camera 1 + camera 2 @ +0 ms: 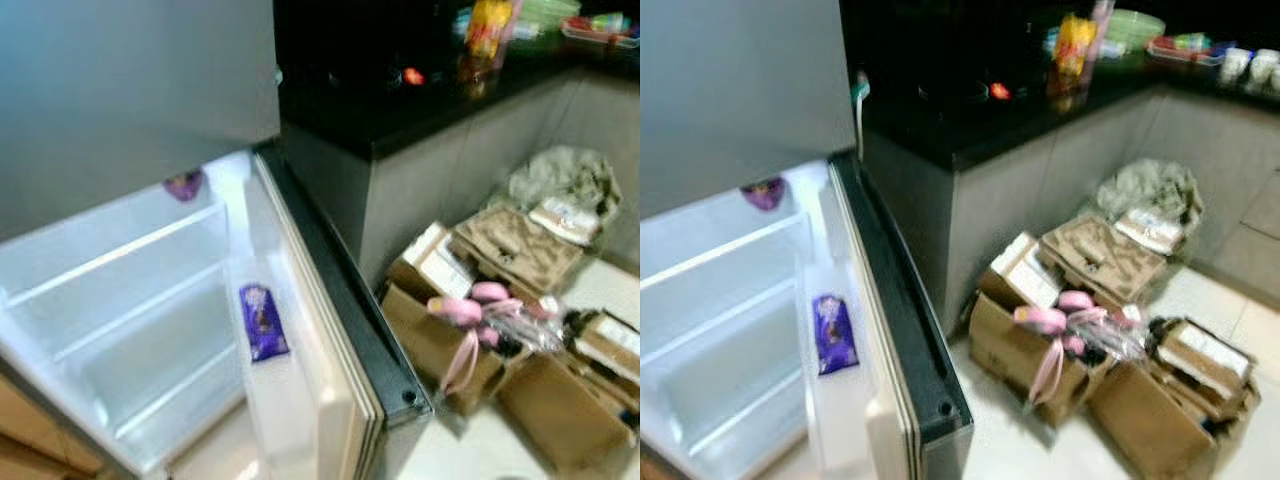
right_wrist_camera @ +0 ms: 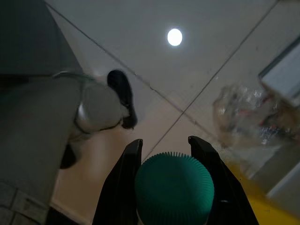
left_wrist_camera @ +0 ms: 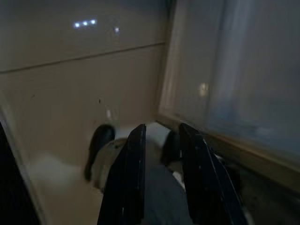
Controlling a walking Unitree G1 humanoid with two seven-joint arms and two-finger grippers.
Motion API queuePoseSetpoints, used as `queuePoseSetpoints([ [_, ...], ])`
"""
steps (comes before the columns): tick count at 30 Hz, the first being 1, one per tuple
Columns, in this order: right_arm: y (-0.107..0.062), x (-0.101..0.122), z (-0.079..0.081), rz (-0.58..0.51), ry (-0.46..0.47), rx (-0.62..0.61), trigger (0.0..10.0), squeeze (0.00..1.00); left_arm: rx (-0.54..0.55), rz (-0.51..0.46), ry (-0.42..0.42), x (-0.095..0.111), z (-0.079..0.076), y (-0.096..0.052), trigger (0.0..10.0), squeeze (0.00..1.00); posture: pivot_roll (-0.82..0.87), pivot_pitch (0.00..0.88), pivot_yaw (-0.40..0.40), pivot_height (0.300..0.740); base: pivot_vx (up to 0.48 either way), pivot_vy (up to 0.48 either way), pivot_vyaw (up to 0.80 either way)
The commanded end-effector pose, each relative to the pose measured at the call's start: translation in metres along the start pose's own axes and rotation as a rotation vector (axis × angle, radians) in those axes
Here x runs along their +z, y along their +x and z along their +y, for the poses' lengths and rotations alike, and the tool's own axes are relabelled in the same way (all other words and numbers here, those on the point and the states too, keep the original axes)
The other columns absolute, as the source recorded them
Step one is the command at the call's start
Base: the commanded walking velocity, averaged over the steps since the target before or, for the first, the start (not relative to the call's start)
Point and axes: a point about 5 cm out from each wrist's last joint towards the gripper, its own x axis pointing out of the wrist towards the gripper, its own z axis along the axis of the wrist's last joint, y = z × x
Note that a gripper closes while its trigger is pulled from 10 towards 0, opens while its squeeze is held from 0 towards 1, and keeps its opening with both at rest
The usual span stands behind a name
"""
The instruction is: Restocking fridge
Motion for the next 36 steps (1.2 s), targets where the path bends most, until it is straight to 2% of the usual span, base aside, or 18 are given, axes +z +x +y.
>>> queuePoseSetpoints([
  [1, -0.002, -0.008, -0.004, 0.022, 0.008, -0.014, 10.0, 0.00, -0.021, -0.004, 0.020, 0.003, -0.005, 0.002, 10.0, 0.00, -0.08, 0.077, 0.020, 0.740, 0.000, 0.000, -0.78],
  [5, -0.002, -0.006, -0.005, 0.009, 0.012, -0.017, 10.0, 0.00, -0.054, 0.000, 0.047, 0.003, -0.007, 0.003, 10.0, 0.00, -0.08, 0.075, 0.023, 0.740, 0.000, -0.388, 0.00],
  [10, -0.002, -0.006, -0.003, 0.008, 0.013, -0.012, 10.0, 0.00, -0.050, -0.018, 0.043, 0.007, -0.010, 0.004, 10.0, 0.00, -0.08, 0.073, 0.023, 0.740, 0.000, -0.455, 0.00],
  [16, -0.001, -0.006, -0.002, 0.007, 0.009, -0.008, 10.0, 0.00, -0.067, -0.070, 0.008, 0.017, -0.014, 0.007, 10.0, 0.00, -0.08, 0.072, 0.022, 0.740, 0.000, 0.000, 0.00],
  [27, -0.001, -0.005, -0.003, 0.004, 0.010, -0.007, 10.0, 0.00, -0.124, -0.153, 0.003, 0.035, -0.027, 0.012, 10.0, 0.00, -0.08, 0.074, 0.023, 0.740, 0.000, 0.000, 0.00],
  [29, -0.002, -0.006, -0.003, 0.008, 0.005, -0.004, 10.0, 0.00, -0.120, -0.202, -0.011, 0.045, -0.027, 0.013, 10.0, 0.00, -0.08, 0.074, 0.025, 0.740, 0.000, 0.000, 0.00],
  [32, -0.002, -0.007, -0.003, 0.010, 0.003, -0.002, 10.0, 0.00, -0.115, -0.222, -0.018, 0.049, -0.026, 0.012, 10.0, 0.00, -0.08, 0.075, 0.024, 0.740, 0.000, 0.000, 0.00],
  [34, -0.002, -0.007, -0.003, 0.012, -0.001, -0.001, 10.0, 0.00, -0.111, -0.293, -0.074, 0.063, -0.023, 0.011, 10.0, 0.00, -0.08, 0.074, 0.024, 0.740, 0.000, 0.000, 0.00],
  [35, -0.002, -0.007, -0.003, 0.012, -0.001, -0.001, 10.0, 0.00, -0.111, -0.293, -0.074, 0.063, -0.023, 0.011, 10.0, 0.00, -0.08, 0.074, 0.024, 0.740, 0.000, 0.000, 0.00],
  [36, -0.002, -0.007, -0.003, 0.013, -0.002, -0.001, 10.0, 0.00, -0.116, -0.346, -0.118, 0.073, -0.021, 0.009, 10.0, 0.00, -0.08, 0.076, 0.023, 0.740, 0.000, 0.000, 0.00],
])
